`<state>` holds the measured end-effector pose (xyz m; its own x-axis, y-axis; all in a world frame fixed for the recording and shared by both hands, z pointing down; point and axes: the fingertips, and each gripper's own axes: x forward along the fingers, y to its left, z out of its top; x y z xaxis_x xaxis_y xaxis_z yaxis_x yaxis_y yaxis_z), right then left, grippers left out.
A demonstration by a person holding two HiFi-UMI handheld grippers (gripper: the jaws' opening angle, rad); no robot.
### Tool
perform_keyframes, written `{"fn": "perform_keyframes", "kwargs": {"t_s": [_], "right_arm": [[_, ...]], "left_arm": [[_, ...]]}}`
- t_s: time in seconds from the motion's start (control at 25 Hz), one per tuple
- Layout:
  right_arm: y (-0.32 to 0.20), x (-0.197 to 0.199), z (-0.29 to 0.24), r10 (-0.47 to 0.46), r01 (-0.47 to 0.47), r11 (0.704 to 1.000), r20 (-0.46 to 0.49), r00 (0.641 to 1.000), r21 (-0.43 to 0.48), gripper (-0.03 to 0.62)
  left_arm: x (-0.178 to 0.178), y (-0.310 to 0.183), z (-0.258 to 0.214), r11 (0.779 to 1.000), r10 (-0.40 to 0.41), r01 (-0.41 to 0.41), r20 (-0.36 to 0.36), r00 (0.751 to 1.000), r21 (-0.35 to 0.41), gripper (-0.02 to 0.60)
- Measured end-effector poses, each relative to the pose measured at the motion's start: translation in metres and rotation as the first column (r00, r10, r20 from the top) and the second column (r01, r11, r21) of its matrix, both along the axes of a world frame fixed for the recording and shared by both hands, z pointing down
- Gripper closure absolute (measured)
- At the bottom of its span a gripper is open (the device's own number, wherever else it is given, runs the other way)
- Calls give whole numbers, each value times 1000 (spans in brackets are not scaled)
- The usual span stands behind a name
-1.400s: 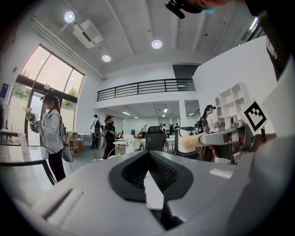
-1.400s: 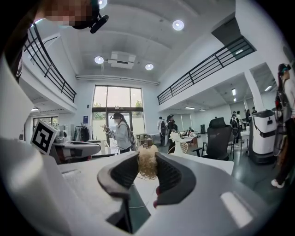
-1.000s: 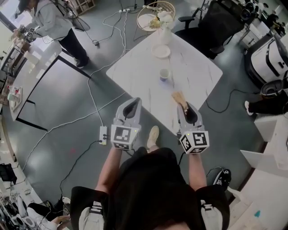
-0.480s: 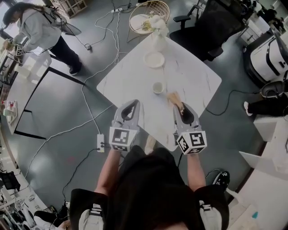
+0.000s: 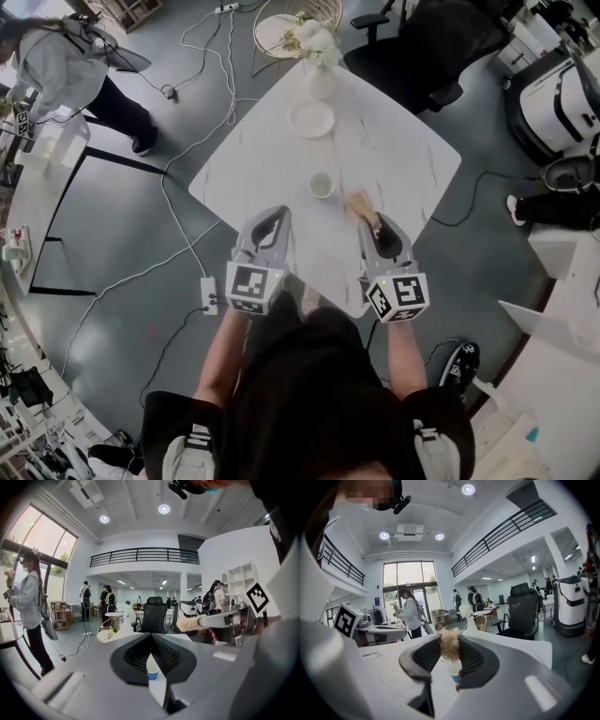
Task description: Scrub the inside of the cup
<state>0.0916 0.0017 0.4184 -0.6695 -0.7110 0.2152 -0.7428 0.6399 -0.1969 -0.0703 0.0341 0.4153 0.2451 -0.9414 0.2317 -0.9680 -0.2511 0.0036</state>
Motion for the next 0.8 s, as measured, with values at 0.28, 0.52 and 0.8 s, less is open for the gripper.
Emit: {"fn": "perform_keyframes", "kwargs": {"t_s": [0.28, 0.52, 0.8], "right_arm": [[-23, -7, 18, 76, -77, 996, -18, 997, -39, 485], [-36, -20, 36, 137, -140, 987, -36, 990, -84, 485], [-52, -35, 73, 144, -151, 979, -65, 987, -136, 485]], "left_arm": [[-6, -36, 26, 993, 108, -108, 4, 994, -57, 575], [-15, -62, 53, 975, 190, -191, -12, 982, -114, 575], [-5, -85, 99, 943, 289, -294, -54, 956, -159, 575]]}}
